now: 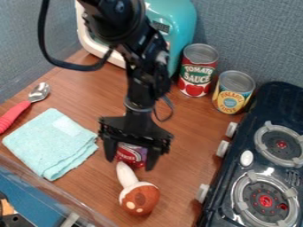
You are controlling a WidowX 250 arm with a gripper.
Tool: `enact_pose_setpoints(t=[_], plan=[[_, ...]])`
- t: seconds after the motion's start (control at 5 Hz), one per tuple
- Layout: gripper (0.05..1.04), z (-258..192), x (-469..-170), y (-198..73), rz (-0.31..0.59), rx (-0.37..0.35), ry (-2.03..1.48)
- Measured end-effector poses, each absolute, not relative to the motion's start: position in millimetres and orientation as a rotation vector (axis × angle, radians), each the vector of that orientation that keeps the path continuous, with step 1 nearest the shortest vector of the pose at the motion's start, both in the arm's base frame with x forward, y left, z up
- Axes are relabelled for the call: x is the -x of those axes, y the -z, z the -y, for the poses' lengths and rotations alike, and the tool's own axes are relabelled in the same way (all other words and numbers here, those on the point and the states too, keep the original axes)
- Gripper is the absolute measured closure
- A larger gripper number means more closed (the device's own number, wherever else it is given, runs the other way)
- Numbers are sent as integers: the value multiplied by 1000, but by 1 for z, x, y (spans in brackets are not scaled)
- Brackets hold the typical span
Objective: Move the can to the upper left side of the table
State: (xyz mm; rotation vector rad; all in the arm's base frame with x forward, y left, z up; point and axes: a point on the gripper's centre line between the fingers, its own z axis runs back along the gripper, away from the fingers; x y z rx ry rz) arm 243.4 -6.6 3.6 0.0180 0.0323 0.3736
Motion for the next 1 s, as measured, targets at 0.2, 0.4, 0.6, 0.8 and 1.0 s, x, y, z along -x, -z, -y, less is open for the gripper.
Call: enact_pose_setpoints(t=[0.2, 0.4, 0.6, 0.8, 1.0], plan=[[83, -5, -247, 0, -63, -6, -407], [83, -16, -254, 0, -80, 14, -453], [83, -26, -260, 2, -89, 19, -468], [83, -38, -269, 2, -101, 43, -518], [83, -55, -279, 1, -109, 44, -563]])
